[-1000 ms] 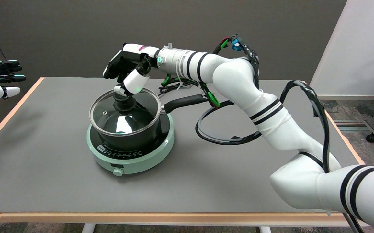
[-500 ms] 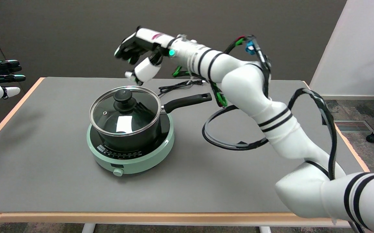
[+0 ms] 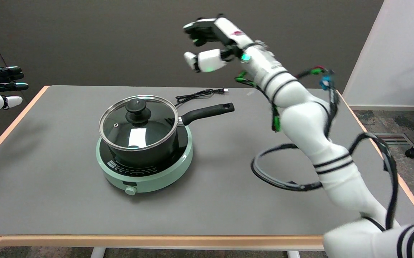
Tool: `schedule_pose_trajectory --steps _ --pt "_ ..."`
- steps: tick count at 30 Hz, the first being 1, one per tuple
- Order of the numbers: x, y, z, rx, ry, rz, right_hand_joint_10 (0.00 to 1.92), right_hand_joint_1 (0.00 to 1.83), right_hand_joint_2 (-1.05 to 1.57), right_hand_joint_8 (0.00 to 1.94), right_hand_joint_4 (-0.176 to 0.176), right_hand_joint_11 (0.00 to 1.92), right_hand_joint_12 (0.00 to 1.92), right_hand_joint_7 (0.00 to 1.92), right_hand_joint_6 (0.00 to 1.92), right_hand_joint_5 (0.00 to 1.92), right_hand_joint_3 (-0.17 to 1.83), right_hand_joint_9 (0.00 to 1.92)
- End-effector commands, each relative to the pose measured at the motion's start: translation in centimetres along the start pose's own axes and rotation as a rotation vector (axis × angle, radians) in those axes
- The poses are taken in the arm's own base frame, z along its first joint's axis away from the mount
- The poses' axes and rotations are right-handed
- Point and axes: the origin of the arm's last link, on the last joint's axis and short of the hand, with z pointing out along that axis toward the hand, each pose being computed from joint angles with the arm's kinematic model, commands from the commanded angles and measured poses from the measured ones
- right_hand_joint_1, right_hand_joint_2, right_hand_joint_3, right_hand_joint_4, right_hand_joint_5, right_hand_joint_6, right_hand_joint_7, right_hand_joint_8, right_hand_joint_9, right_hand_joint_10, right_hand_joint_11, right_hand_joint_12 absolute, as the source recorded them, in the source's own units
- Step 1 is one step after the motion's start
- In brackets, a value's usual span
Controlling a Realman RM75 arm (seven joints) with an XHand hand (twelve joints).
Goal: Place the pot lid onto the soup pot.
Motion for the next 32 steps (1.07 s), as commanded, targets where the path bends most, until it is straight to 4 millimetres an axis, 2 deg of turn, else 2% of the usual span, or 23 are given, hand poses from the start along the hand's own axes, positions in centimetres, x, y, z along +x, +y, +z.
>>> schedule_pose_trajectory --steps 1,5,7,11,14,18,21,27,32 --pt "7.5 10.4 -11.9 -0.071 0.407 0.23 0.5 0.91 0.61 0.23 -0.048 0.0 1.57 0.62 0.26 0.56 0.95 0.62" --pt "8.8 11.6 -14.5 -0.069 0.48 0.228 0.6 0.83 0.74 0.3 -0.07 0.25 1.52 0.8 0.39 0.67 0.8 0.74" --pt "9.4 11.9 -15.2 -0.068 0.498 0.204 0.62 0.76 0.8 0.35 -0.065 0.35 1.5 0.86 0.49 0.71 0.75 0.76" --pt "10.5 12.9 -16.6 -0.089 0.528 0.142 0.61 0.66 0.9 0.37 -0.061 0.38 1.48 0.89 0.62 0.73 0.69 0.78" --pt "11.2 14.1 -18.3 -0.115 0.563 0.099 0.57 0.63 0.91 0.37 -0.059 0.4 1.42 0.89 0.63 0.74 0.69 0.76" --pt "11.6 15.6 -20.9 -0.15 0.63 0.064 0.53 0.6 0.92 0.35 -0.077 0.38 1.27 0.87 0.6 0.73 0.68 0.74" --pt "11.5 16.6 -21.7 -0.178 0.642 0.087 0.5 0.57 0.93 0.33 -0.087 0.37 1.16 0.85 0.58 0.72 0.69 0.72" --pt "11.1 17.7 -22.0 -0.202 0.63 0.124 0.45 0.39 0.9 0.29 -0.089 0.35 1.01 0.8 0.49 0.7 0.69 0.69" --pt "10.6 18.5 -22.0 -0.224 0.62 0.136 0.42 0.36 0.85 0.26 -0.099 0.33 0.91 0.77 0.43 0.68 0.7 0.66"
